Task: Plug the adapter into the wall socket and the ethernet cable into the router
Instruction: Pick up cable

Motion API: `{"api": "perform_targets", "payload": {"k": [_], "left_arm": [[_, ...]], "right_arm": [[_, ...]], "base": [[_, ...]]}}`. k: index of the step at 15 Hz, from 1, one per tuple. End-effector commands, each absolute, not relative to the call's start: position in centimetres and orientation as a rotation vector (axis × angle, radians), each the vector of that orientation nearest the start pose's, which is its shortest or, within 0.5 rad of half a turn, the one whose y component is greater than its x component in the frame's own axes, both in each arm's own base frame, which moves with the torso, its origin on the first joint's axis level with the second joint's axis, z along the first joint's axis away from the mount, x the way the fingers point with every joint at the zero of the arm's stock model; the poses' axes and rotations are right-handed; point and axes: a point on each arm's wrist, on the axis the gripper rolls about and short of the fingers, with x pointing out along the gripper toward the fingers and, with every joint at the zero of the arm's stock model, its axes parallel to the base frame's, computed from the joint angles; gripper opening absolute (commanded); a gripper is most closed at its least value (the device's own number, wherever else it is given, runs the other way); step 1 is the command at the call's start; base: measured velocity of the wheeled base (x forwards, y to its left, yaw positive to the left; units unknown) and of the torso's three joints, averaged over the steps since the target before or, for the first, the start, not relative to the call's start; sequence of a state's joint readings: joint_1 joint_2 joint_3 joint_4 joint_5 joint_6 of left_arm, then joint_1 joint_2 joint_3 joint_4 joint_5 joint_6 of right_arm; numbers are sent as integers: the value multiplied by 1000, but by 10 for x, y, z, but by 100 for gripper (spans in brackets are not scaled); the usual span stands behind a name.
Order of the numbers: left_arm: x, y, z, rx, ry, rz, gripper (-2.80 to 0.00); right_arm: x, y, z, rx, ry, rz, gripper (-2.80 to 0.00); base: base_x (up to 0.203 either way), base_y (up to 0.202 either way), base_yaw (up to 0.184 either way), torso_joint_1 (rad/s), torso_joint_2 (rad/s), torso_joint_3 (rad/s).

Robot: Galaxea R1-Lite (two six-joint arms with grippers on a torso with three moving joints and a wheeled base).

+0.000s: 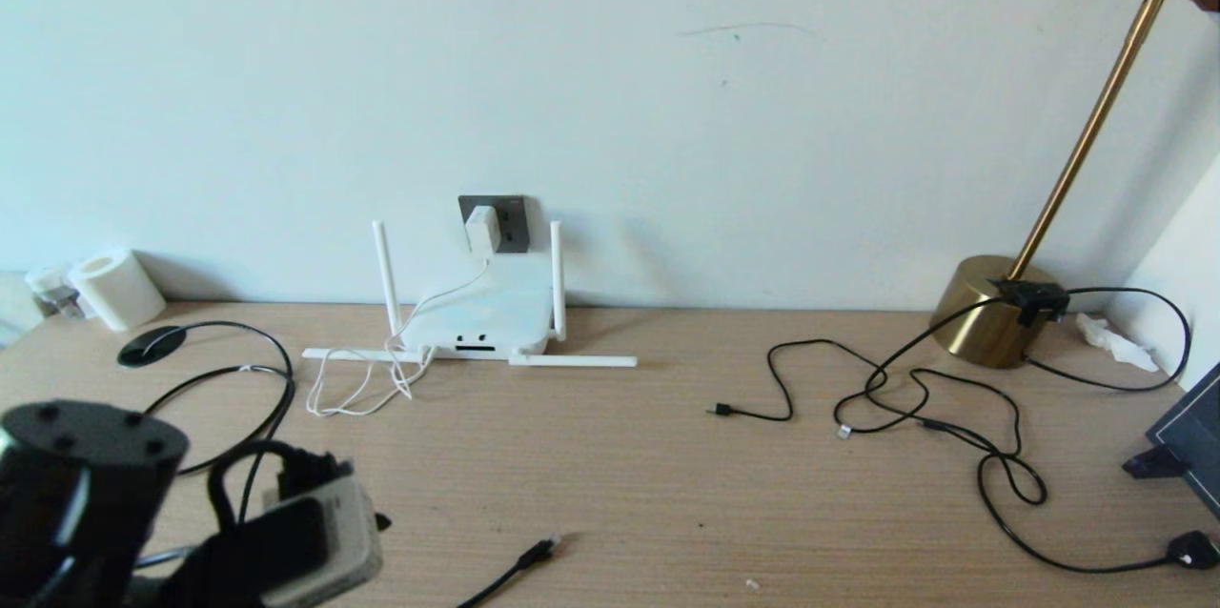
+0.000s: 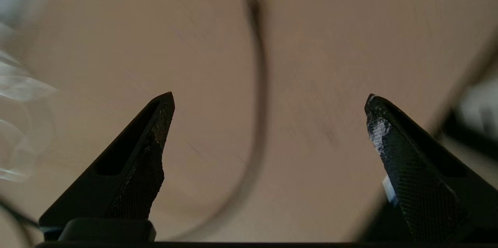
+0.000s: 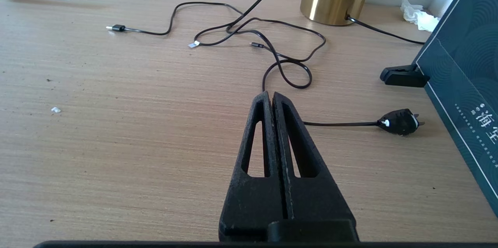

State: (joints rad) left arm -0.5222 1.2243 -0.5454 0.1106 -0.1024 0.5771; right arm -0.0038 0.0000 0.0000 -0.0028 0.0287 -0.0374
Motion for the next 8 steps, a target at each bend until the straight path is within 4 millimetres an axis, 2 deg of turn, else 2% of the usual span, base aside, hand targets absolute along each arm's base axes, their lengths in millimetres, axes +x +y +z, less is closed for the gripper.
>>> {"api": "perform_targets", "payload": {"k": [1,4,8], "left_arm": [[144,-89,138,730,708,-852,0],[165,-107,117,758,737,-882,0],[187,-129,108,764,763,-905,0]], "right_arm": [[-23,1,76,-38,-2,25,-280],[-23,1,76,-38,-2,25,-280],[-23,1,76,-38,-2,25,-280]], "base": [[0,0,0,0,0,0],[0,0,0,0,0,0],[0,0,0,0,0,0]]}}
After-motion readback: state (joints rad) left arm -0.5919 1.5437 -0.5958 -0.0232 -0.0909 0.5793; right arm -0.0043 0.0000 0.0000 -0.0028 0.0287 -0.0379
